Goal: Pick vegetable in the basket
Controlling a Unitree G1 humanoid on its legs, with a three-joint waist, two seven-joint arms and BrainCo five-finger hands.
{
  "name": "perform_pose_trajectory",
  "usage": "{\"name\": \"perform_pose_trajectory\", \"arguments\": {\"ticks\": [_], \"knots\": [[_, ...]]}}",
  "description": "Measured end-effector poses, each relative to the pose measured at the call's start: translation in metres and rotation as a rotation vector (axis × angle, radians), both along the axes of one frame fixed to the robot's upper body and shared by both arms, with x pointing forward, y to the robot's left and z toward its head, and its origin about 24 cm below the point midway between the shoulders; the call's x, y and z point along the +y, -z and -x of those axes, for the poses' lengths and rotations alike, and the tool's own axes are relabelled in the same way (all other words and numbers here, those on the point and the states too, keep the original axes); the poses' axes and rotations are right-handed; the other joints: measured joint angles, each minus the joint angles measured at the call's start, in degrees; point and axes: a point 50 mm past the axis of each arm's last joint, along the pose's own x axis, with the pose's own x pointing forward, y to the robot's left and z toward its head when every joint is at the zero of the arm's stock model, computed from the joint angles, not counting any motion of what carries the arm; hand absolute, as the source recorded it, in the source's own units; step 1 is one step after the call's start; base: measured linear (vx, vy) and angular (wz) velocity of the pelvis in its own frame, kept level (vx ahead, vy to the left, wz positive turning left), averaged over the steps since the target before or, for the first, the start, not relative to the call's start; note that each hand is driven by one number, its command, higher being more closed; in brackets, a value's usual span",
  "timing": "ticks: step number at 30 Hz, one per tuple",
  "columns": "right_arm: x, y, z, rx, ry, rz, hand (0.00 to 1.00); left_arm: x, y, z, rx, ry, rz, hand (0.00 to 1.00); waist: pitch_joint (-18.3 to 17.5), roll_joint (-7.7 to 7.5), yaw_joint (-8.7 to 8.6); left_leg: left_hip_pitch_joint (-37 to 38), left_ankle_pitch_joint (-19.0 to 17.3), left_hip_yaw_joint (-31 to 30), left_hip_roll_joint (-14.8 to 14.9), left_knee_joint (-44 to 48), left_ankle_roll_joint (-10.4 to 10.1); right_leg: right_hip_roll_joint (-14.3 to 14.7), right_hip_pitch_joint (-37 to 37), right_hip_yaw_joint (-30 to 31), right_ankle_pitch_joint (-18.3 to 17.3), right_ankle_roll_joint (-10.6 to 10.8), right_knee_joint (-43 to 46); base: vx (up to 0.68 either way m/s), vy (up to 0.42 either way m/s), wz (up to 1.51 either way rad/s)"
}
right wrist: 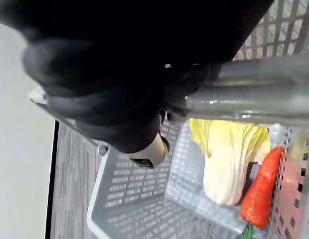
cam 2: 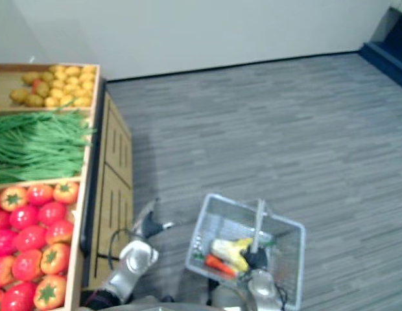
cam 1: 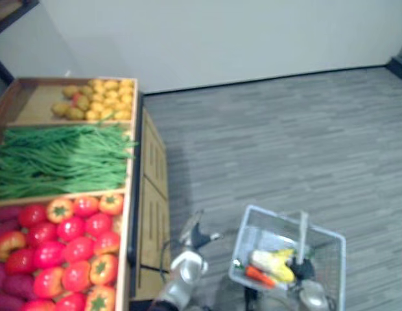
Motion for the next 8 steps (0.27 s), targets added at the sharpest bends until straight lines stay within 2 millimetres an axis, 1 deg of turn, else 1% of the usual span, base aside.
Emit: {"name": "perform_pose_trajectory", "arguments": {"ticks": [1, 2, 3, 4, 5, 6, 7, 8], "knots": [[-0.003, 0.002, 0.000, 0.013, 0.018, 0.006, 1.00, 0.009, 0.006, 0.003, 0.027, -0.048, -0.008, 0.00, 0.0, 0.00, -0.02, 0.0, 0.0, -0.4, 0.0, 0.0, 0.1, -0.1, 0.2, -0.4, 0.0, 0.0, 0.0, -0.02, 0.043, 0.10], [-0.006, 0.003, 0.000, 0.019, 0.028, 0.013, 1.00, 0.014, 0.010, 0.005, 0.045, -0.074, -0.015, 0.00, 0.0, 0.00, -0.05, 0.1, 0.0, -0.4, -0.1, 0.0, 0.1, -0.1, 0.2, -0.5, 0.0, 0.0, 0.0, -0.01, 0.041, 0.09], [-0.010, 0.005, 0.001, 0.038, 0.034, 0.036, 1.00, 0.025, 0.019, 0.012, 0.095, -0.126, -0.030, 0.00, 0.0, 0.00, -0.03, 0.2, 0.1, -0.5, -0.1, 0.0, 0.1, -0.1, 0.4, -0.5, 0.0, 0.0, 0.0, -0.01, 0.042, 0.04], [-0.016, 0.007, 0.002, 0.061, 0.033, 0.057, 1.00, 0.036, 0.029, 0.022, 0.160, -0.170, -0.046, 0.00, 0.0, 0.00, 0.00, 0.6, 0.1, -0.5, -0.1, 0.0, 0.1, -0.1, 0.7, -0.5, 0.0, 0.0, 0.0, 0.00, 0.037, 0.02], [-0.018, 0.007, 0.002, 0.065, 0.037, 0.062, 1.00, 0.041, 0.035, 0.028, 0.198, -0.190, -0.053, 0.00, 0.0, 0.01, 0.01, 0.7, 0.1, -0.5, -0.1, 0.0, 0.1, -0.1, 0.9, -0.6, -0.1, 0.1, 0.0, 0.00, 0.037, 0.02], [-0.024, 0.009, 0.003, 0.079, 0.055, 0.071, 1.00, 0.050, 0.045, 0.040, 0.271, -0.232, -0.061, 0.00, 0.0, -0.01, 0.04, 0.8, 0.0, -0.6, -0.1, 0.0, 0.1, -0.1, 1.0, -0.6, -0.1, 0.1, 0.0, 0.00, 0.000, 0.00], [-0.026, 0.010, 0.004, 0.087, 0.058, 0.075, 1.00, 0.055, 0.050, 0.046, 0.307, -0.248, -0.066, 0.00, 0.0, -0.03, 0.07, 0.8, 0.0, -0.6, -0.1, 0.0, 0.1, -0.1, 1.0, -0.6, -0.1, 0.1, 0.0, -0.01, 0.035, 0.01], [-0.032, 0.012, 0.007, 0.106, 0.065, 0.084, 1.00, 0.064, 0.058, 0.060, 0.383, -0.281, -0.073, 0.00, 0.0, -0.06, 0.10, 0.8, 0.0, -0.5, -0.1, 0.0, 0.1, -0.2, 1.0, -0.6, -0.1, 0.1, 0.0, 0.00, 0.000, 0.00]]}}
